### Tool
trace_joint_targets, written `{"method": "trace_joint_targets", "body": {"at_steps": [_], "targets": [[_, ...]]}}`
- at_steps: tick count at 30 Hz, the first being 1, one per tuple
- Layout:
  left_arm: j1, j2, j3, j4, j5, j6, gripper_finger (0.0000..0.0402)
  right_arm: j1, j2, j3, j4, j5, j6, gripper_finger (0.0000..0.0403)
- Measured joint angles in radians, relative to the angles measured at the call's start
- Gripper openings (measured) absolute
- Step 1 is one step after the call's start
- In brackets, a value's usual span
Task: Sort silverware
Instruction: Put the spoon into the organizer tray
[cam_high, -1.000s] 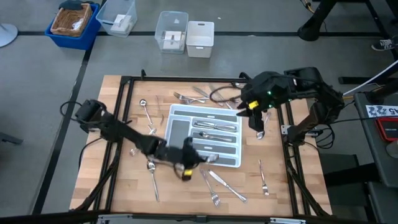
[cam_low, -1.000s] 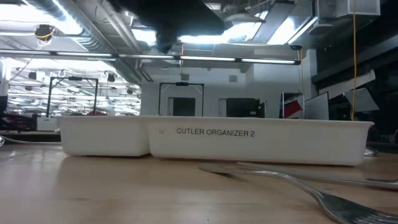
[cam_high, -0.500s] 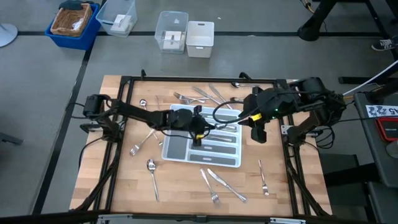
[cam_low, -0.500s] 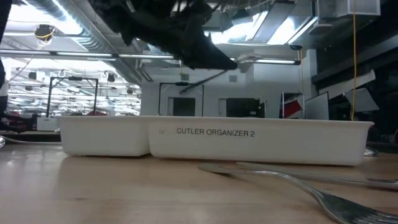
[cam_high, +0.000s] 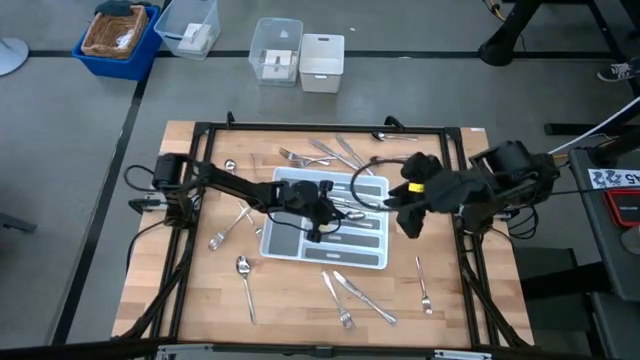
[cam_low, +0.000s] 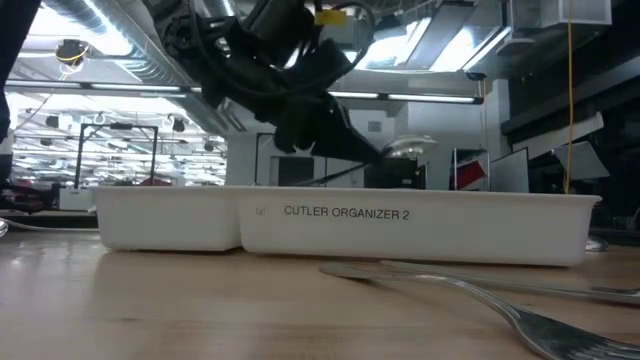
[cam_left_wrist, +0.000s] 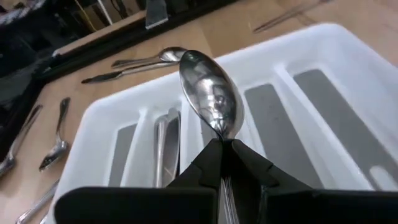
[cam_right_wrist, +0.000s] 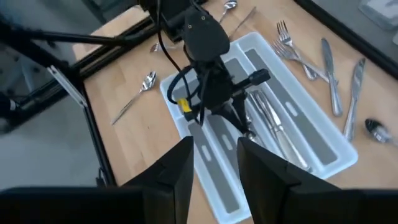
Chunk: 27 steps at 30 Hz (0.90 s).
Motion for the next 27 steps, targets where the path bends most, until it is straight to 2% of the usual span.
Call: {"method": "trace_joint_targets", "body": {"at_steps": [4, 9, 14, 21, 27], "targets": [[-0.002, 0.018, 0.0, 0.0, 0.0, 0.024, 0.0014, 0.062, 0.001, -0.07, 0.0, 0.032, 0.119, 0.0127], [-0.006, 0.03, 0.0, -0.021, -0.002, 0.022, 0.0015, 0.123, 0.009, -0.216, 0.03, 0.029, 0.184, 0.0127], [-0.006, 0.03, 0.0, -0.029, -0.004, -0.007, 0.0019, 0.153, 0.014, -0.391, 0.175, -0.041, 0.195, 0.0127], [-0.006, 0.029, 0.0, -0.041, -0.004, -0.104, 0.0076, 0.16, 0.015, -0.612, 0.442, -0.153, 0.195, 0.0127], [-0.018, 0.019, 0.0, -0.043, -0.004, -0.175, 0.0111, 0.159, 0.015, -0.743, 0.594, -0.173, 0.196, 0.0127]]}}
